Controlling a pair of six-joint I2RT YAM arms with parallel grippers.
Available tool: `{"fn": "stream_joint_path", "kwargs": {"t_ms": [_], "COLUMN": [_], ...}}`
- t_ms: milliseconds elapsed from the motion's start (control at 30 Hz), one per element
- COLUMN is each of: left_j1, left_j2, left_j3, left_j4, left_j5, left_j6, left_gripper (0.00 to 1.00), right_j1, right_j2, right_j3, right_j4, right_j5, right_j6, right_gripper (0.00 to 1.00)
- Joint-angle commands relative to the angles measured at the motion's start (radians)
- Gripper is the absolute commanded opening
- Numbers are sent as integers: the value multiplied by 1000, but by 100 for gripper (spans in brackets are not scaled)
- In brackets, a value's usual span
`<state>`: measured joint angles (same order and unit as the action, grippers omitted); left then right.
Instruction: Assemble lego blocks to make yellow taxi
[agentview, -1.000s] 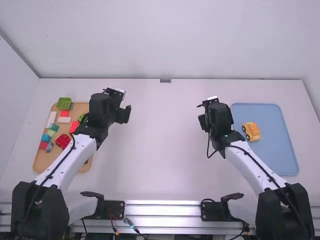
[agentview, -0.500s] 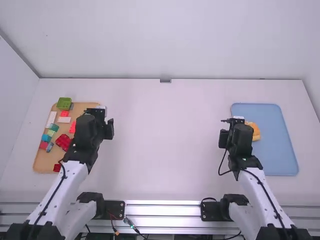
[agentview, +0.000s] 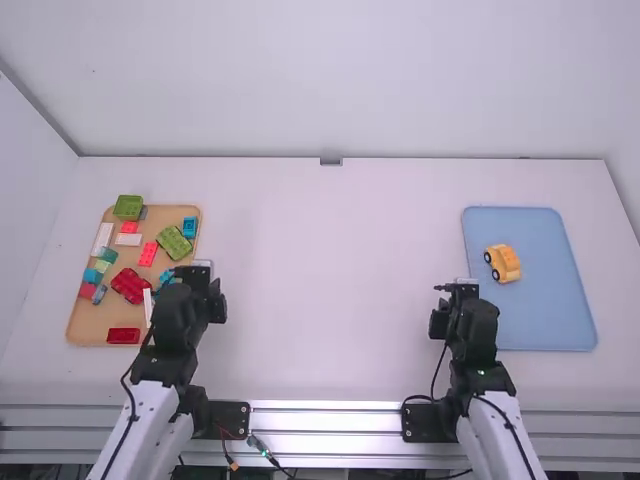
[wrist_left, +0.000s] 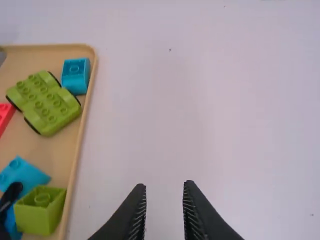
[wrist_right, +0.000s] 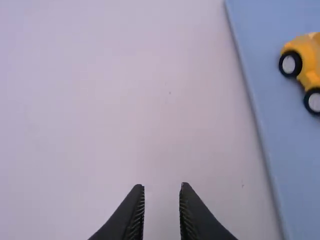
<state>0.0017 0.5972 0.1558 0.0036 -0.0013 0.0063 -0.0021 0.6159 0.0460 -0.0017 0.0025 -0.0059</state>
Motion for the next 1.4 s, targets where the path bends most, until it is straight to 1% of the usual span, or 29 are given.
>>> {"fn": "stream_joint_path", "kwargs": {"t_ms": [0, 133, 233, 267, 767, 1233, 1367], "left_j1": [-2, -2, -2, -2, -2, -2, -2], "left_j2": [-59, -133, -183, -207, -441, -593, -597], "left_j3": [-57, -131, -156, -156, -156, -156, -156], "left_j4": [-4, -4, -4, -4, -4, -4, -4], "left_j5": [1, 1, 1, 1, 1, 1, 1], "left_j6": [-6, -6, -6, -6, -6, -6, -6], "left_gripper": [13, 6, 1, 0, 0, 0, 0], "right_j1": [2, 2, 2, 2, 2, 2, 2], "right_j2": [-54, -129, -180, -204, -441, -597, -616], "right_j3": [-46, -46, -46, -46, -46, -46, -46], "right_j4": [2, 2, 2, 2, 2, 2, 2], "right_j5": [-2, -2, -2, -2, -2, -2, -2], "right_j6": [6, 6, 6, 6, 6, 6, 6], "right_gripper": [12, 5, 0, 0, 0, 0, 0]}}
